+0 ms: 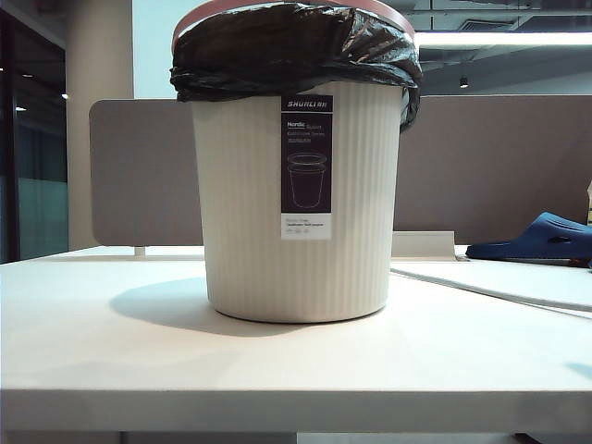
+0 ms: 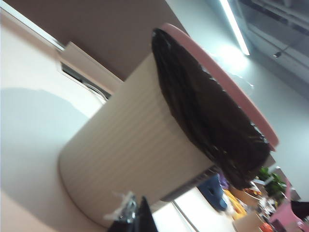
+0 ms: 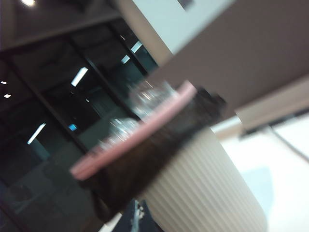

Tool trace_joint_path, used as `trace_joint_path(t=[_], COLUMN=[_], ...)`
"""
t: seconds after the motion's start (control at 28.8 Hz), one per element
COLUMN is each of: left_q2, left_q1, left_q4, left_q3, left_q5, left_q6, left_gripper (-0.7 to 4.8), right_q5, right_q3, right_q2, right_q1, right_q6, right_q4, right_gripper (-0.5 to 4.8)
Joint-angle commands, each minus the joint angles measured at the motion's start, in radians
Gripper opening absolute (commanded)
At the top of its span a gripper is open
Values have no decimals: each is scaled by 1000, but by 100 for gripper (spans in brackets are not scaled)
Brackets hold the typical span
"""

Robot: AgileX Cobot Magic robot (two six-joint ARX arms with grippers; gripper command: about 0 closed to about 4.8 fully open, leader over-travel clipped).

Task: Open the ring lid of the trash can, pull out the black garbage bag inside, and place it on the table.

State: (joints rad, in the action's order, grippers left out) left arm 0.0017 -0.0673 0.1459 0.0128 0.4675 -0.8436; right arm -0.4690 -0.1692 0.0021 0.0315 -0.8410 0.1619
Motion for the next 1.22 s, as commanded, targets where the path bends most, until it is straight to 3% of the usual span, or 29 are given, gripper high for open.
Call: trace_joint_path(t=[0.03, 0.28, 0.52, 0.63, 0.83, 1.01, 1.22], left_q2=[1, 1, 1, 1, 1, 35, 114], left_q1=[-2, -3, -2, -2, -2, -3, -3], left_q4=[9, -19, -209, -275, -326, -415, -495], left_q3=[31, 127, 286, 344, 430, 499, 531], left_q5=[36, 55, 71, 71, 71, 75, 124], left_q6=[-6, 16, 179, 208, 200, 202, 234], left_gripper=[-5, -6, -6, -6, -6, -6, -6], right_q5=[3, -15, -89, -84, -58, 55, 157], right_q3=[-85, -267, -432, -475, -538, -574, -575], right_q2=[14, 156, 360, 432, 584, 711, 859], right_q1=[2, 2, 8, 42, 185, 396, 616], right_q6=[0, 1, 3, 3, 2, -1, -93], right_q4=[-41, -184, -236, -234, -232, -205, -49], right_gripper=[-2, -2, -2, -2, -2, -2, -2])
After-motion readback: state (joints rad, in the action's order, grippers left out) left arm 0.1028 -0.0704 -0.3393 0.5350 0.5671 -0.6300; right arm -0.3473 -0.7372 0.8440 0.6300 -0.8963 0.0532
